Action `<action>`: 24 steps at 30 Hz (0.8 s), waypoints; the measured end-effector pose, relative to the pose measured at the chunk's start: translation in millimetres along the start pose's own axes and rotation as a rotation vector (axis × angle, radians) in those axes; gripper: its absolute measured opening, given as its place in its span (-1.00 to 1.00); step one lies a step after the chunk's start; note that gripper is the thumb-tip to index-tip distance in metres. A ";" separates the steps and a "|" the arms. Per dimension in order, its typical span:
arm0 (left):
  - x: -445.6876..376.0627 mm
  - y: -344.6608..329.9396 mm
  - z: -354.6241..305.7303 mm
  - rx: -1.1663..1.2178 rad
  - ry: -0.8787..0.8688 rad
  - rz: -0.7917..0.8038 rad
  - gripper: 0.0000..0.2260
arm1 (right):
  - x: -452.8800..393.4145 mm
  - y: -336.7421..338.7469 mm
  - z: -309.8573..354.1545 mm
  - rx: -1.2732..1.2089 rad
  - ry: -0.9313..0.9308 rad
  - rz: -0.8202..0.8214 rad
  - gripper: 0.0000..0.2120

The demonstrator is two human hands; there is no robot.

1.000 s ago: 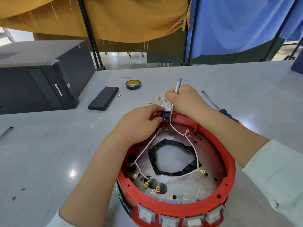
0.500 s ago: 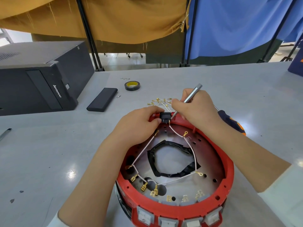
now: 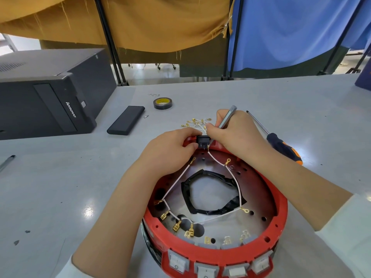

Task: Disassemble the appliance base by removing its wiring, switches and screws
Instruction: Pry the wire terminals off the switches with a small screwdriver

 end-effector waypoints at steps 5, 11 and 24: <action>0.8 0.4 0.2 0.003 0.000 -0.003 -0.70 | -1.3 2.2 -0.1 -0.034 -0.001 -0.031 -0.65; 0.6 -0.4 -0.3 -0.001 -0.004 -0.004 -0.69 | -0.7 -0.2 0.9 0.012 0.003 0.018 -0.63; 1.0 0.5 0.0 0.005 -0.012 -0.005 -0.69 | 3.1 -1.6 5.3 -0.024 -0.002 0.135 -0.70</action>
Point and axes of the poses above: each hand's wrist, its own x-axis away from the middle knuckle, its own y-axis out of the back of the hand, z = x × y, the point moved 2 cm from there along -x, towards the middle knuckle, and after that the axes turned 6 degrees about -y, right-handed, at the moved point
